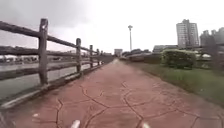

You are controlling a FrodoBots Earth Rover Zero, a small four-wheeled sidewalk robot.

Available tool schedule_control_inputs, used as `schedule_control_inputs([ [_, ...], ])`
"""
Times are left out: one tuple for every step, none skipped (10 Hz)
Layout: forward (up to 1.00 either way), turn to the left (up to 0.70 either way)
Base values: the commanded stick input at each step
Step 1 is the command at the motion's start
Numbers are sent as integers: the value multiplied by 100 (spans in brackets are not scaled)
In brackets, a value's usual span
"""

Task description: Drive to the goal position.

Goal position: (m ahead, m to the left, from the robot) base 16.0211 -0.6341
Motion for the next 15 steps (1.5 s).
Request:
schedule_control_inputs([
  [70, 0],
  [70, 0],
  [70, 0],
  [70, 0],
  [70, 0],
  [70, 0],
  [70, 0],
  [70, 0],
  [70, 0],
  [70, 0],
  [70, 0],
  [70, 0],
  [70, 0],
  [70, 0],
  [70, 0],
])
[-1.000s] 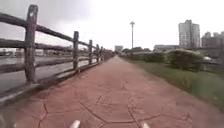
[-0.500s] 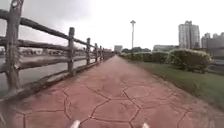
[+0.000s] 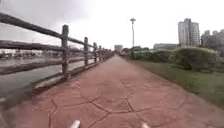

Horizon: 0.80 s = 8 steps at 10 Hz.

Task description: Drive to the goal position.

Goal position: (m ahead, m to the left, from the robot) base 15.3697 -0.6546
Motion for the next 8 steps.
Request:
schedule_control_inputs([
  [70, 0],
  [70, 0],
  [70, 0],
  [70, 0],
  [70, 0],
  [70, 0],
  [70, 0],
  [70, 0],
])
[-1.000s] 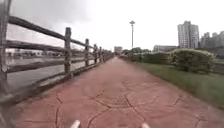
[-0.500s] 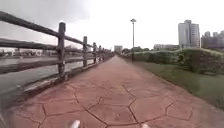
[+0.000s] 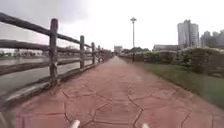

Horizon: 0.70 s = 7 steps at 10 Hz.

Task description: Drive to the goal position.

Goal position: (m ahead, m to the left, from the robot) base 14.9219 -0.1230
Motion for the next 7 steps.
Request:
schedule_control_inputs([
  [70, 0],
  [70, 0],
  [70, 0],
  [70, -6],
  [70, -18],
  [70, -29],
  [70, -4],
])
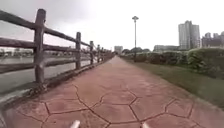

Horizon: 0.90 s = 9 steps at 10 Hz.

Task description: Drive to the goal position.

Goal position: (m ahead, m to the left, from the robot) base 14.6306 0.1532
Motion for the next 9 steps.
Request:
schedule_control_inputs([
  [70, 0],
  [70, 0],
  [70, 0],
  [70, 0],
  [70, 0],
  [70, 0],
  [70, 0],
  [70, 0],
  [70, 0],
])
